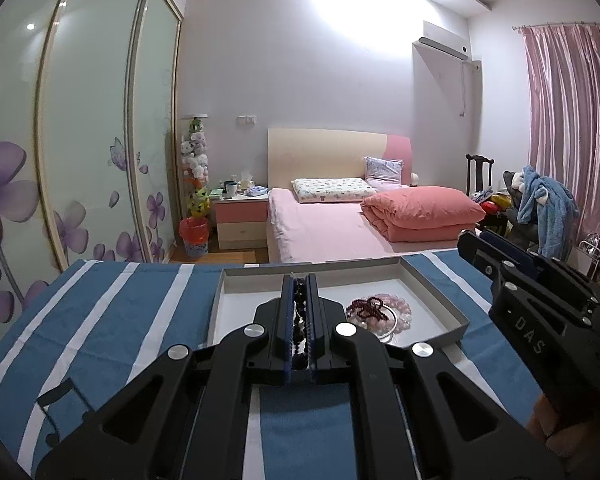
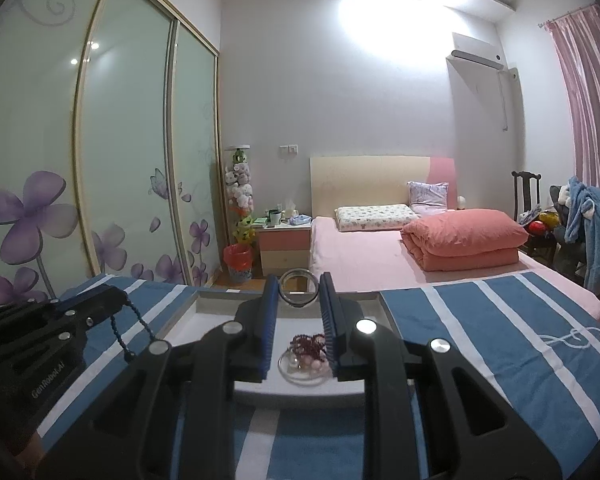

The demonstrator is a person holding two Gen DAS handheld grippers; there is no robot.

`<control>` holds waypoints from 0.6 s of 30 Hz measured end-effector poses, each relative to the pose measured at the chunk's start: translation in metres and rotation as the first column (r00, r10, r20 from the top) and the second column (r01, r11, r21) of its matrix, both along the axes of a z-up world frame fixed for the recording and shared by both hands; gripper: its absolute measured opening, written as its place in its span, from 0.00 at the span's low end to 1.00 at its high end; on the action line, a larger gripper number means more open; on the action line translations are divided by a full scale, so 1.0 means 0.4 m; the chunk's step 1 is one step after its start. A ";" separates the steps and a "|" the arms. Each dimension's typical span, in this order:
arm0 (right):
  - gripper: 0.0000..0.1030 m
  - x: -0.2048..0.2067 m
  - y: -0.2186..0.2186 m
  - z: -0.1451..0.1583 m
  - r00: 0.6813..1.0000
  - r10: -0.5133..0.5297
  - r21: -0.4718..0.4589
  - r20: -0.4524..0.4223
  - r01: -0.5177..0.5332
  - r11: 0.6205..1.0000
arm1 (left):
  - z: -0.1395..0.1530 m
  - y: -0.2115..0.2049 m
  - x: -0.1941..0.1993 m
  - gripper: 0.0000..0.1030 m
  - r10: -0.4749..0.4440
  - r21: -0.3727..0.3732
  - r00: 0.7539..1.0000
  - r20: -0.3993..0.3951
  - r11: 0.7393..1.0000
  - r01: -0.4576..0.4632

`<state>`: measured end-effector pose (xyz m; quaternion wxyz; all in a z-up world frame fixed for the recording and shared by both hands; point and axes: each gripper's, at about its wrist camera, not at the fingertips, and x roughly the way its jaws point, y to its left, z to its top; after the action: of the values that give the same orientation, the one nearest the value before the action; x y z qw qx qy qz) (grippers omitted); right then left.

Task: Organize jewelry
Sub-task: 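Release ring onto pink bracelets with right tool while left tool drops black bracelet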

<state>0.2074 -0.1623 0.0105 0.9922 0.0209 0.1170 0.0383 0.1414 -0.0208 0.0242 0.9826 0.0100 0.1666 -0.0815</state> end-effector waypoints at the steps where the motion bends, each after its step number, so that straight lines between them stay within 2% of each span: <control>1: 0.21 0.010 0.000 -0.001 1.000 0.000 0.002 -0.003 0.000 1.000 | -0.002 0.000 0.011 0.06 -0.002 -0.003 1.000 -0.003 1.000 0.002; 9: 0.21 0.146 -0.012 -0.036 0.996 0.010 0.055 -0.090 -0.005 0.998 | -0.028 -0.006 0.112 0.06 -0.015 -0.029 0.999 -0.042 0.999 0.014; 18: 0.21 0.288 -0.004 -0.110 0.973 0.033 0.096 -0.230 -0.011 0.995 | -0.077 -0.012 0.204 0.06 -0.035 -0.055 0.993 -0.113 0.998 0.029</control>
<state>0.3227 -0.1640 -0.0337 0.9692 0.0704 0.2300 0.0520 0.2228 -0.0258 -0.0067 0.9700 -0.0180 0.2200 -0.1023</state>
